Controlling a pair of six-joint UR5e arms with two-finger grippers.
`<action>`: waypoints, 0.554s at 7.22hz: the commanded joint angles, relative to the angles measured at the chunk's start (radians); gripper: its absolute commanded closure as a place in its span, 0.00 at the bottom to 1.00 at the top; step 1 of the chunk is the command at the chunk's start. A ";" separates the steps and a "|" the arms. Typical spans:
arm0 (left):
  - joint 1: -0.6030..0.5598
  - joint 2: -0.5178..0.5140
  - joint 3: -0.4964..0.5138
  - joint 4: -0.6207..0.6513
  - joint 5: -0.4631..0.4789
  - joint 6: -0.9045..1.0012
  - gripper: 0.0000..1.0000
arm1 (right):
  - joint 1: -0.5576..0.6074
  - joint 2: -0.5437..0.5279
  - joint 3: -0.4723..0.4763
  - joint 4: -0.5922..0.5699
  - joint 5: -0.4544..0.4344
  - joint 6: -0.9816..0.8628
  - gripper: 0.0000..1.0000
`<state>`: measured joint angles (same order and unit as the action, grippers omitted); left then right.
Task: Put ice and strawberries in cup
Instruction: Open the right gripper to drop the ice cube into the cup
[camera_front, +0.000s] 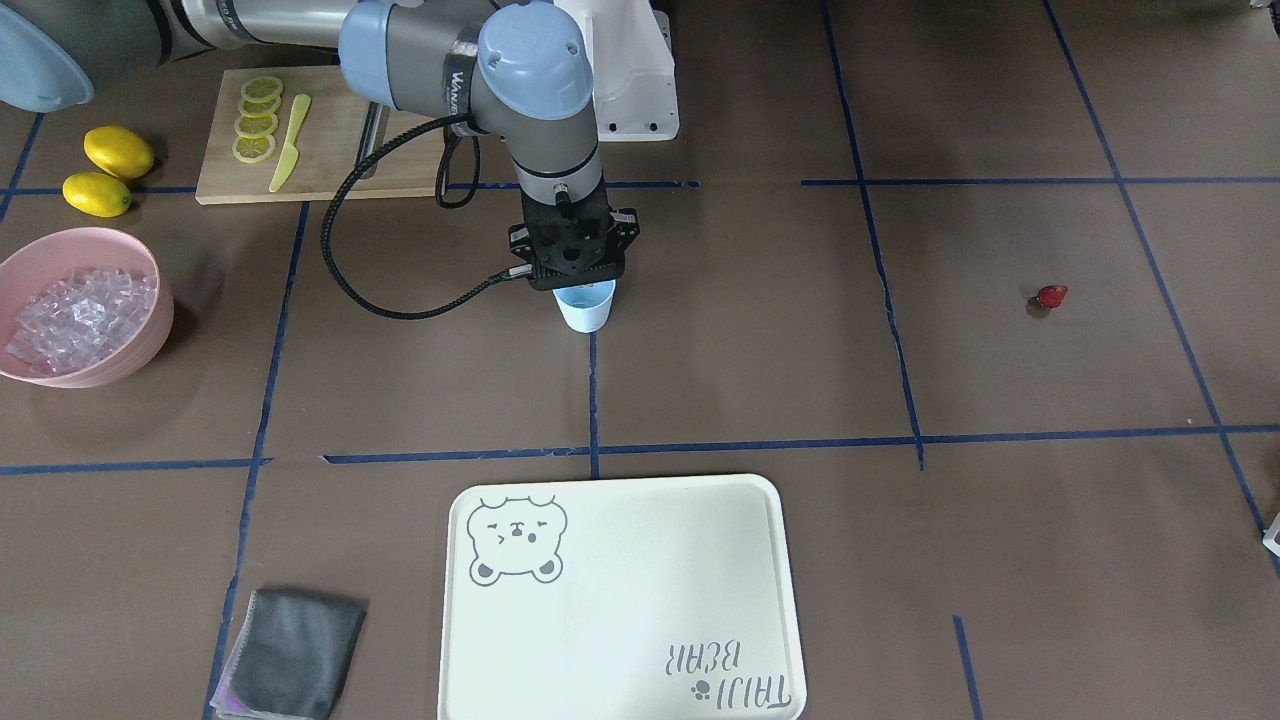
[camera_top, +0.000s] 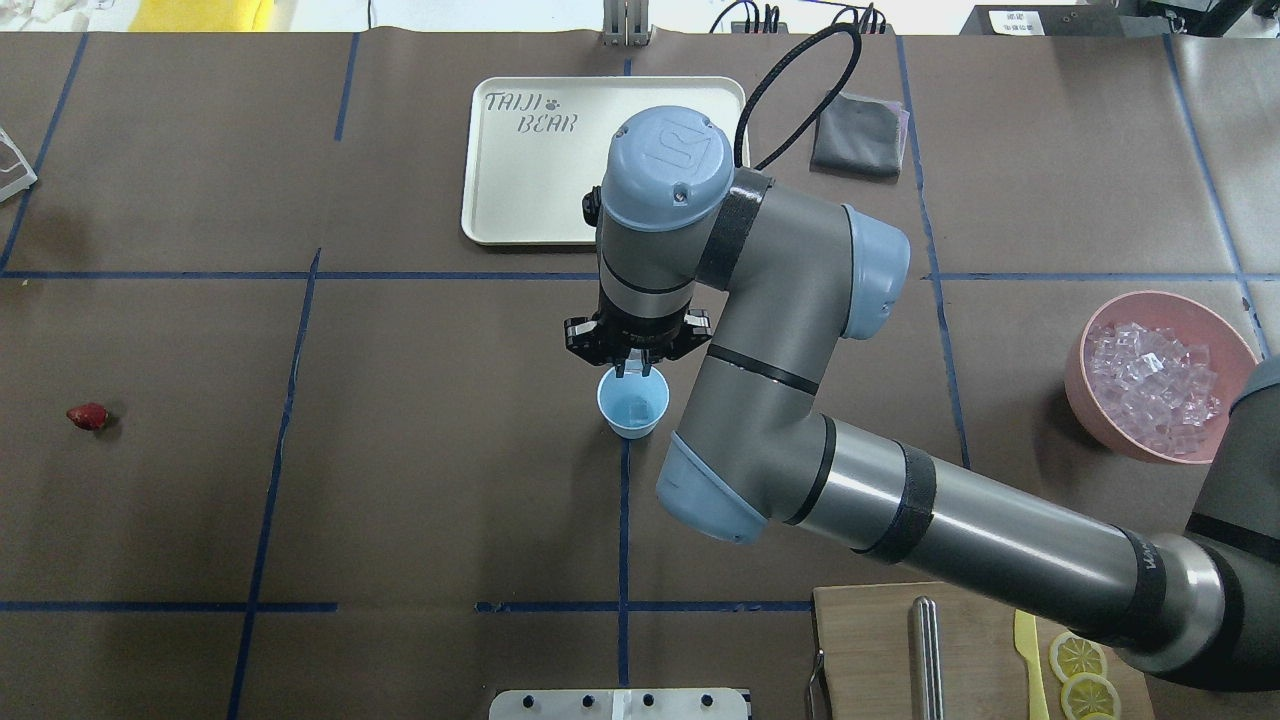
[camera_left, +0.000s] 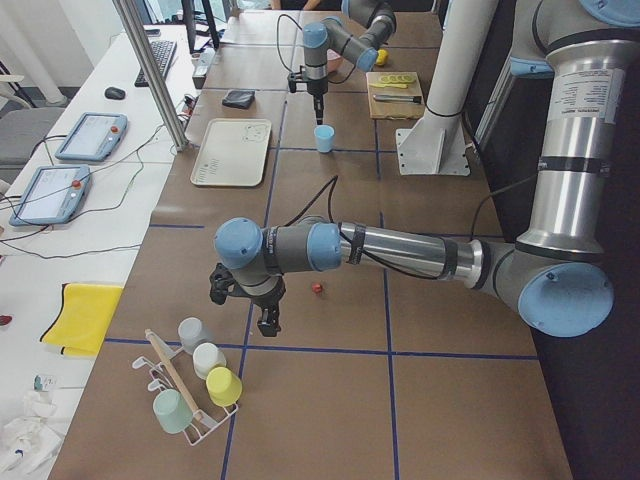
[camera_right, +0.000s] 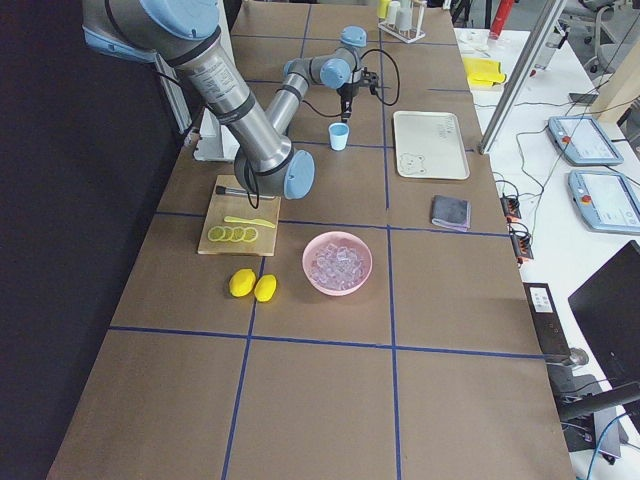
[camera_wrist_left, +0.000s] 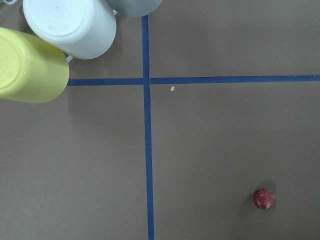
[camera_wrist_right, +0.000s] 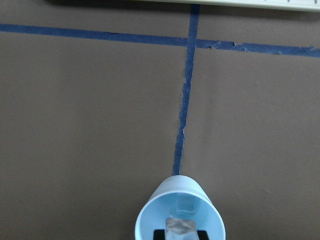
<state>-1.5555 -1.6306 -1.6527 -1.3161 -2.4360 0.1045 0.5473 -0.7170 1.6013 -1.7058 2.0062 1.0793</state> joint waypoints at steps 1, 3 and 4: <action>0.000 0.000 -0.001 0.000 0.000 0.000 0.00 | -0.010 -0.001 -0.015 0.000 -0.009 0.001 1.00; 0.000 0.000 -0.001 0.000 0.000 0.000 0.00 | -0.010 0.001 -0.017 0.000 -0.009 0.001 0.95; 0.000 0.000 -0.001 0.000 0.000 0.000 0.00 | -0.010 0.002 -0.018 0.000 -0.009 0.002 0.80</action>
<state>-1.5555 -1.6306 -1.6536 -1.3162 -2.4360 0.1043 0.5372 -0.7162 1.5848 -1.7058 1.9974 1.0803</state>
